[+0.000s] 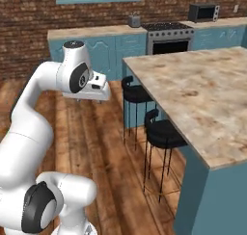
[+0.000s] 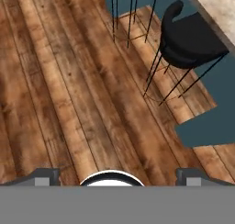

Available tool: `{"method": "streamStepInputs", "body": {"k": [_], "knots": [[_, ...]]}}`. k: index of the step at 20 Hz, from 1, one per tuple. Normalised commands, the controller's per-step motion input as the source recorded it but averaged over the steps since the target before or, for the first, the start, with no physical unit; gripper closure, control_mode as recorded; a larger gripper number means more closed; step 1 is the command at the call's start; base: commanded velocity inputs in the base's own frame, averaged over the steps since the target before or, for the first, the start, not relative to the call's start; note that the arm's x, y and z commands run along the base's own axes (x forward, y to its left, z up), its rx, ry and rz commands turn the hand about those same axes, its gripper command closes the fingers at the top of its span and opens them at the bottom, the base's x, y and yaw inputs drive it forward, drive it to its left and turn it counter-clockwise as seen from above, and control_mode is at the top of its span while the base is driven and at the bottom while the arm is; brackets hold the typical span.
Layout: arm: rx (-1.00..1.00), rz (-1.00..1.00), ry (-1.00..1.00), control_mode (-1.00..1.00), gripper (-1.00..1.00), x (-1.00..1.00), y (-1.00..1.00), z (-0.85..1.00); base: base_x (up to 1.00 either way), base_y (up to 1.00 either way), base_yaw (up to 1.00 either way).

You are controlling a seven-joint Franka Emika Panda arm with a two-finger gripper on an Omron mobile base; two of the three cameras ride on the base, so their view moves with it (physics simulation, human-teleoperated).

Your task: Navigate to the stand mixer.

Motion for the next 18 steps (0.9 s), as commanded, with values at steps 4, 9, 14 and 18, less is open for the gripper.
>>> {"method": "streamStepInputs", "body": {"k": [4,9,14,18], "knots": [[0.00,0.00,0.00,1.00,-1.00,0.00,0.00,0.00,0.04,-0.01,0.58],[0.00,0.00,0.00,1.00,-1.00,0.00,0.00,0.00,0.76,-0.37,0.20],[0.00,0.00,0.00,1.00,-1.00,0.00,0.00,0.00,0.77,-0.27,0.03],[0.00,0.00,0.00,1.00,-1.00,0.00,0.00,0.00,0.66,-0.01,-0.02]]}}
